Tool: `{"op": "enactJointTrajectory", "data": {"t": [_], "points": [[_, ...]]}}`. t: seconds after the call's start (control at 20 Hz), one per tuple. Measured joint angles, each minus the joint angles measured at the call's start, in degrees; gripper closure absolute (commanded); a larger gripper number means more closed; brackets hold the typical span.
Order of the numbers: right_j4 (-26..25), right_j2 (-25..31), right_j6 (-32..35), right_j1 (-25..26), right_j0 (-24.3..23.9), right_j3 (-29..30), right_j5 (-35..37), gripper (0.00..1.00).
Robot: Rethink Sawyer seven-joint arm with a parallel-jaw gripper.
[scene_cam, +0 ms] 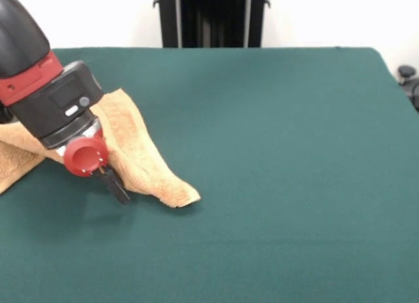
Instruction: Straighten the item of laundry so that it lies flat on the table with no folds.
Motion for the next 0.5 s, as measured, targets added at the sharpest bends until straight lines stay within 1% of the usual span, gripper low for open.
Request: {"op": "enactJointTrajectory", "data": {"t": [0.5], "points": [[-0.5,2.5,-0.1,2.2,-0.9,-0.5,2.0,0.00]]}}
